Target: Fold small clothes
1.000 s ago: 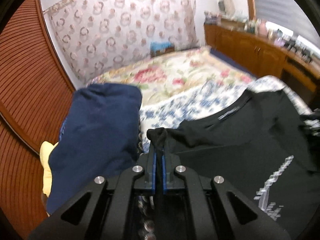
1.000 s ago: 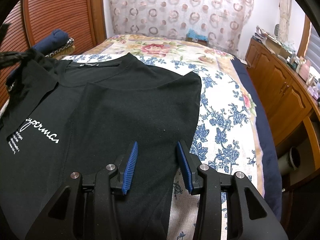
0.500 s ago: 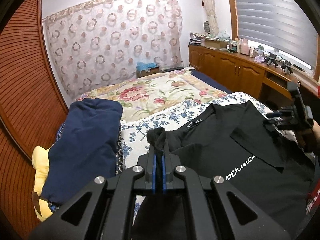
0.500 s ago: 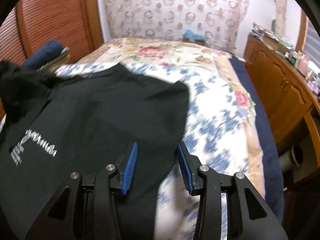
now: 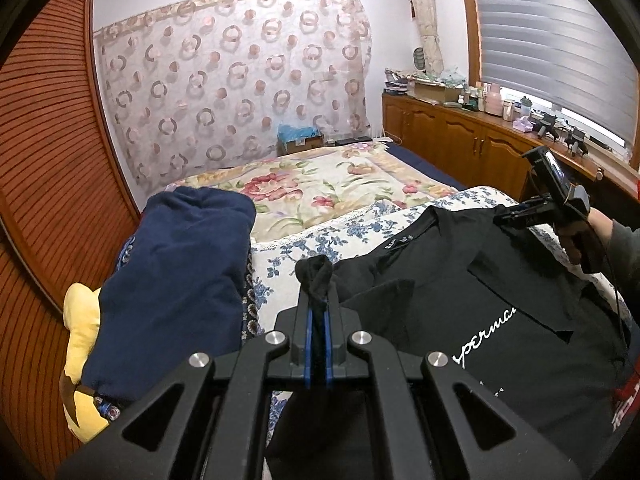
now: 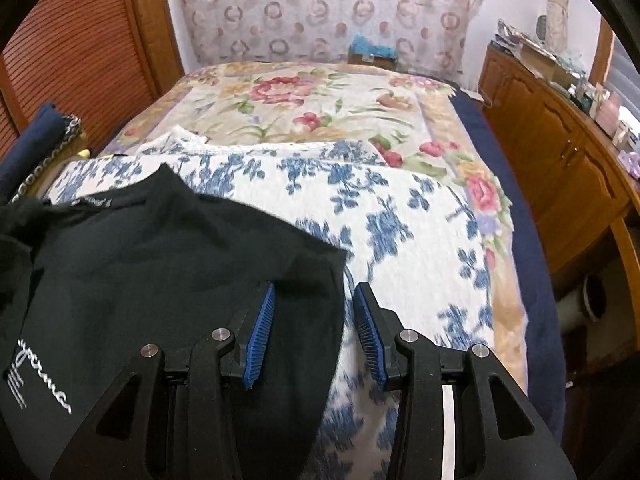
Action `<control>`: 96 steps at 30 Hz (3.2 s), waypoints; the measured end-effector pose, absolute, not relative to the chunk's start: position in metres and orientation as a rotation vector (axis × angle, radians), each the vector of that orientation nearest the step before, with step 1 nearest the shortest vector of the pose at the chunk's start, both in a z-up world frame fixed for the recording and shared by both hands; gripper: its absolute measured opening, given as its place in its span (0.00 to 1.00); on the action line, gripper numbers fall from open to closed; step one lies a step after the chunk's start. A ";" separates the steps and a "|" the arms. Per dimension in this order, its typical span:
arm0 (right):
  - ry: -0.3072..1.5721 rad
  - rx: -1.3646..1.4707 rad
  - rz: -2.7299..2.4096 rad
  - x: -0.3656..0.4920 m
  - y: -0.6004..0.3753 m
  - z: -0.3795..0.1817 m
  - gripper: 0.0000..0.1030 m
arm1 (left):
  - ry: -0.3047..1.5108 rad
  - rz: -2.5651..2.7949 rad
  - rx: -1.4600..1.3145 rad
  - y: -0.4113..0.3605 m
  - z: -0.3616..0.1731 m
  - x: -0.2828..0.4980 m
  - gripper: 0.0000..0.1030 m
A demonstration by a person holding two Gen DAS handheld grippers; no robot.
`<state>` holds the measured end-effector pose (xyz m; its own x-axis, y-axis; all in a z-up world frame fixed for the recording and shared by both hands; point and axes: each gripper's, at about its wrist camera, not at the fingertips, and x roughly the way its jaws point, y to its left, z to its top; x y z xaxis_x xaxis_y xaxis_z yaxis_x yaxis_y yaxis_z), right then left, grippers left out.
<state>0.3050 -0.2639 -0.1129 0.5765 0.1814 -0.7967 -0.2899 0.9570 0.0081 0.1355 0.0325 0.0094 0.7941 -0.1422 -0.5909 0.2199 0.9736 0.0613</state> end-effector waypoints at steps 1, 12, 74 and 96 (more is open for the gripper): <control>0.919 -0.128 0.275 0.307 -0.266 -0.112 0.34 | 0.625 -0.194 0.125 0.034 0.008 0.135 0.02; 0.708 -0.112 0.409 0.238 -0.255 -0.048 0.02 | 0.556 -0.200 0.036 0.055 0.019 0.089 0.02; 0.803 -0.149 0.410 0.079 -0.291 -0.090 0.44 | 0.891 -0.186 0.030 0.085 -0.074 0.038 0.44; 0.884 -0.086 0.400 0.101 -0.306 -0.120 0.47 | 0.929 -0.252 -0.051 0.087 -0.087 0.037 0.44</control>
